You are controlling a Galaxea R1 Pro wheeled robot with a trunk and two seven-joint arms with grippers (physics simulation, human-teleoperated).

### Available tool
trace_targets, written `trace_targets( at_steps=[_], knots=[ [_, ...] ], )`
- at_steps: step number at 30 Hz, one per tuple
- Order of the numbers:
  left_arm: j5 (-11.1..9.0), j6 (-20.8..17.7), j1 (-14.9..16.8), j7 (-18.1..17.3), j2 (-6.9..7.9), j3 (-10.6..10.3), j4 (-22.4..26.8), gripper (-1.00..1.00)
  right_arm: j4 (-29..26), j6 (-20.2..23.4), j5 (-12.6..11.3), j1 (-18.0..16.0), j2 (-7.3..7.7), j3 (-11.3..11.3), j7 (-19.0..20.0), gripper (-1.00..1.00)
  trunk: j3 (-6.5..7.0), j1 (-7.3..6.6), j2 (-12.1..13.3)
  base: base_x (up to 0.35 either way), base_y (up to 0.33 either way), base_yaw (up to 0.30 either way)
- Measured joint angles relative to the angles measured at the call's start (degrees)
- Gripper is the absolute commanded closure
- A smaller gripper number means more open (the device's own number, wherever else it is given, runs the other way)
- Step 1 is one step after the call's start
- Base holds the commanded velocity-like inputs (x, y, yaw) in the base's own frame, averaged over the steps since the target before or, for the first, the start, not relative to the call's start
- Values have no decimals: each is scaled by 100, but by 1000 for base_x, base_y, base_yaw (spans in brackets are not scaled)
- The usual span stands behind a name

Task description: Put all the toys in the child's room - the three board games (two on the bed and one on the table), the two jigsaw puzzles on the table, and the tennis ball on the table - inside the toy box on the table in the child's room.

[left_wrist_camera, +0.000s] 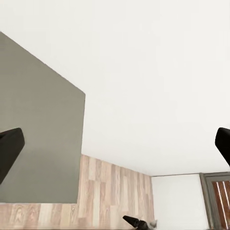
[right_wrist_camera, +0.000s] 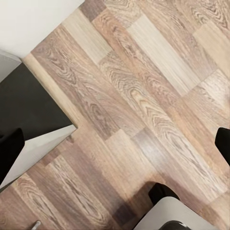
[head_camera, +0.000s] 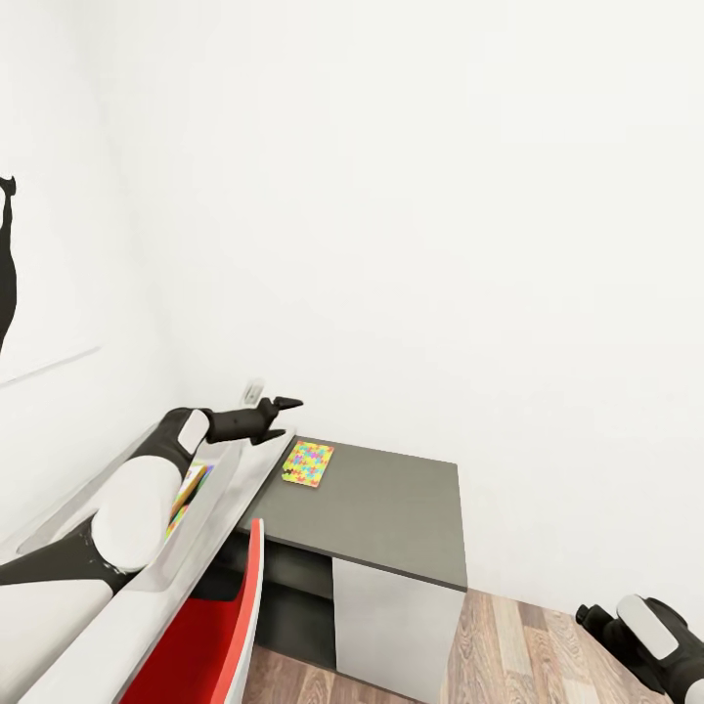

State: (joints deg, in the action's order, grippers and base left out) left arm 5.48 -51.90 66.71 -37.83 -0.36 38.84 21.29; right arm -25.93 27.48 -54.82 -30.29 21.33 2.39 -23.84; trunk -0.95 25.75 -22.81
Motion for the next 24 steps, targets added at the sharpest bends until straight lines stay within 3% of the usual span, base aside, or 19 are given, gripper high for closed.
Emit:
trace_targets(
  at_steps=[7, 24],
  knots=[
    [1, 7, -5, 29, -3, -167, 0, -100, 4, -94, 22, 0, -13, -3, 1, -100, 0, 0, 0, 0, 0, 0],
    [7, 62, -5, 209, -3, -203, 0, -100, 5, -127, 19, -1, -8, 1, 1, -100, 0, 0, 0, 0, 0, 0]
  ],
)
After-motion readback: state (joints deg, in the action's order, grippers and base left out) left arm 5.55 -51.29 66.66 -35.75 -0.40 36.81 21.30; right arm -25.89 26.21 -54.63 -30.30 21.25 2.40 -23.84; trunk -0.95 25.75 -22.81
